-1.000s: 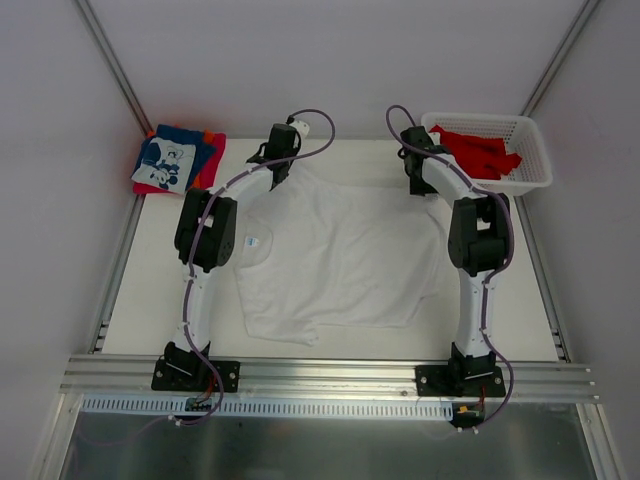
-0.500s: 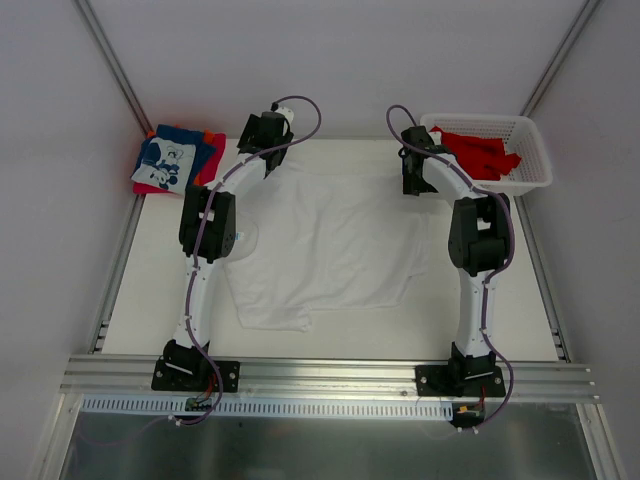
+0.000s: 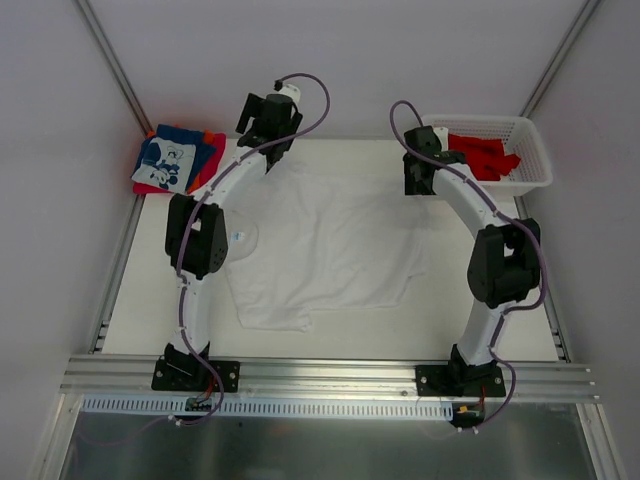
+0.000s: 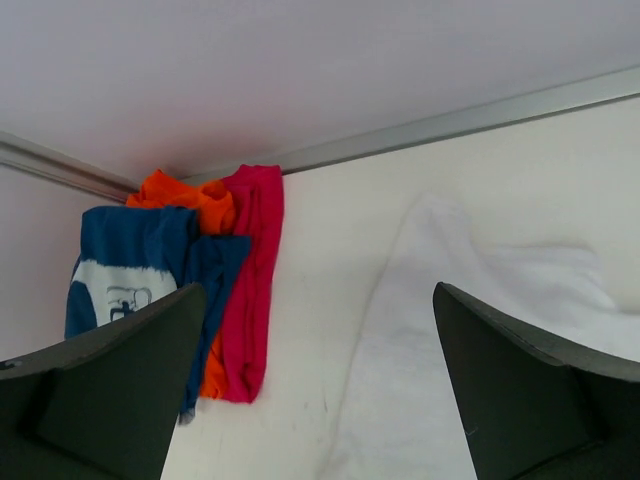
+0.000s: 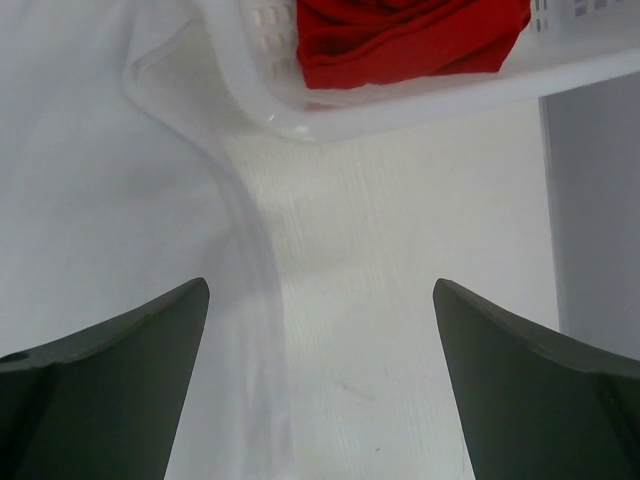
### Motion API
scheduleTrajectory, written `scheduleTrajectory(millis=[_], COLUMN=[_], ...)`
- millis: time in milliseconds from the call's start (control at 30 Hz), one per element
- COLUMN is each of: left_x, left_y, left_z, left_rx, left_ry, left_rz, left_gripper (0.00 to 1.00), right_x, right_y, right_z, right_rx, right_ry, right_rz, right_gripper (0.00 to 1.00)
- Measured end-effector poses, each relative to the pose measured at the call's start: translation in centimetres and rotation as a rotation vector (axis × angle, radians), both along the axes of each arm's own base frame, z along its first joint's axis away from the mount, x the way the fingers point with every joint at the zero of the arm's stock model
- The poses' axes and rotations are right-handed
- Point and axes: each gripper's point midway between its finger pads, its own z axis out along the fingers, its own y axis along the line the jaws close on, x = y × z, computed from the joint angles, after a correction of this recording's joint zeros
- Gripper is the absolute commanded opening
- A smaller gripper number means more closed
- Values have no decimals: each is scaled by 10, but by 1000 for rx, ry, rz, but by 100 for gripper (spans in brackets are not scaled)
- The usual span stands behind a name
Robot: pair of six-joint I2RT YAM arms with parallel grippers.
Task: Fold and stack the t-shirts
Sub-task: Flatten the tshirt out
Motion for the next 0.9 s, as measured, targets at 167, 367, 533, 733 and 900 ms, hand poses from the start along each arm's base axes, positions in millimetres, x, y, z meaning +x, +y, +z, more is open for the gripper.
scheduleTrajectory(millis=[167, 367, 533, 733, 900], left_x=[-67, -184, -271, -340, -365], left_y=[-35, -58, -78, -92, -90], left_z=[46, -5, -67, -80, -68], left_rx=[-127, -268, -333, -417, -506], left_ry=[-12, 165, 351, 435, 402], left_rz=[-29, -68, -122, -204, -235], left_gripper=[99, 99, 99, 99, 99], right_x=[-33, -99, -156, -210, -244], right_y=[41, 64, 44, 28, 17], right_z=[13, -16, -31, -43, -65], right_rx=[41, 138, 224, 353, 424], right_ry=[-20, 53, 52, -34, -70], right_rz=[95, 166, 95, -2, -80], right_gripper=[99, 99, 99, 94, 87])
